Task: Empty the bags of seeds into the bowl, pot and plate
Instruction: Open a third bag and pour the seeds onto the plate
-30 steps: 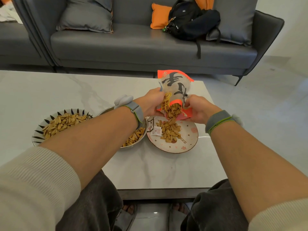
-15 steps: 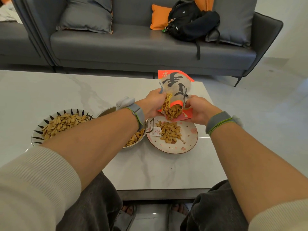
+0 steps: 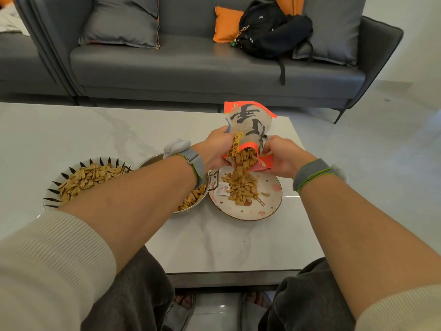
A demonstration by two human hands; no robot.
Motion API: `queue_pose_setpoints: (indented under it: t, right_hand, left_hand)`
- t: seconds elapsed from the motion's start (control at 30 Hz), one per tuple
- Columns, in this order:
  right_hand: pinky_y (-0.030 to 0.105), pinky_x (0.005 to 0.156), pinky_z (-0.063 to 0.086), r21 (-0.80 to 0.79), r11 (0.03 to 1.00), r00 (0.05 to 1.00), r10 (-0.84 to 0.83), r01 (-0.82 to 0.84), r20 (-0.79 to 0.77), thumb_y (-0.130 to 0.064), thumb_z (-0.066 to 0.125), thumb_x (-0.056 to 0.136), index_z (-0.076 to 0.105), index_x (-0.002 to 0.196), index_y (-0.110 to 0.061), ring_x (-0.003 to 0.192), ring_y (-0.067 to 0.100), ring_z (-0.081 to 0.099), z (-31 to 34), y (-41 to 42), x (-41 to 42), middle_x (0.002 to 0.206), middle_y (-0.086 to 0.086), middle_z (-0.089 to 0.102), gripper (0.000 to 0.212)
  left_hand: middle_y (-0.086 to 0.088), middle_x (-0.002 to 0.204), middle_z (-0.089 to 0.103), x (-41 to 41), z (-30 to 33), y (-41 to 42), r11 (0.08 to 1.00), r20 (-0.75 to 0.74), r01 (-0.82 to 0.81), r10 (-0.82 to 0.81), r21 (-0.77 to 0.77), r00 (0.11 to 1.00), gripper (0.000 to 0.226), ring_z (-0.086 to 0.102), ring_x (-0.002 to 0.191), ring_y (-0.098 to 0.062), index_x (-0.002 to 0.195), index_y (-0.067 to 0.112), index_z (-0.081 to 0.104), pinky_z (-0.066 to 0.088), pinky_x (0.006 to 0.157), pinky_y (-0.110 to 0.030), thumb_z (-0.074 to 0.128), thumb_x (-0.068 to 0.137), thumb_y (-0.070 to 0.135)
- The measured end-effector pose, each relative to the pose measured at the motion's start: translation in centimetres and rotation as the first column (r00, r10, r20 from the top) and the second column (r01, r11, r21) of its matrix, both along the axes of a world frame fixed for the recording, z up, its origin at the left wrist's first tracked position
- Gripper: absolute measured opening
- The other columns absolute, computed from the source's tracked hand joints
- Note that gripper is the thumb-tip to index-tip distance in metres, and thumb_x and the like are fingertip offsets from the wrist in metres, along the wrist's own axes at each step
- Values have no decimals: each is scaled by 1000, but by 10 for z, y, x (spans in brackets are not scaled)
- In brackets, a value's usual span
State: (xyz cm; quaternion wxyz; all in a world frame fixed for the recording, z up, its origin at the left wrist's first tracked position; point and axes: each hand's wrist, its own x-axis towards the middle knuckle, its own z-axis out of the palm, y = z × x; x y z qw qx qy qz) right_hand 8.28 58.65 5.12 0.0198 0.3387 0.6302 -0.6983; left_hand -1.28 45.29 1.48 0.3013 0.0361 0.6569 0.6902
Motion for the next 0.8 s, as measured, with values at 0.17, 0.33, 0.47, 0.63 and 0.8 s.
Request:
queue_pose_setpoints:
  t: [0.17,0.33,0.47,0.63,0.8]
  right_hand:
    - [65,84,59,-23,1000,1000,21,-21,-3,13,30,97,58,100,-16,95,42,68,1,1,2,108,21,62,41]
    - [64,77,61,-30,999,1000,-12,13,11,12,30,96,56,108,-14,102,44,69,-1,4,-2,121,25,62,39]
    - [62,75,60,-8,1000,1000,5,-5,6,13,29,97,57,104,-14,92,40,69,-3,0,-4,113,22,64,40]
    - [58,70,63,-15,1000,1000,-10,10,-4,13,29,93,58,114,-12,97,42,69,-4,2,-6,123,25,63,44]
    - [57,70,61,5,1000,1000,-7,7,-2,15,28,94,57,113,-12,91,39,68,-6,3,-7,118,23,61,44]
  left_hand:
    - [-9,93,75,3,3,0,1000,3,-10,10,11,1000,32,72,69,-23,108,22,65,63,53,-41,34,117,16]
    - [-9,96,75,4,5,-2,1000,7,-1,1,-1,1000,31,74,76,-26,107,22,63,66,61,-49,34,117,17]
    - [-9,100,76,5,5,-3,1000,1,20,-20,-11,1000,31,74,81,-26,108,24,63,66,71,-52,34,117,18]
    - [-13,102,76,6,10,-4,999,-16,35,-35,-37,999,30,74,85,-31,107,24,62,65,78,-58,35,116,19]
    - [-13,98,76,9,10,-3,991,-74,59,-68,-117,995,27,75,82,-33,109,22,64,66,75,-60,38,115,19]
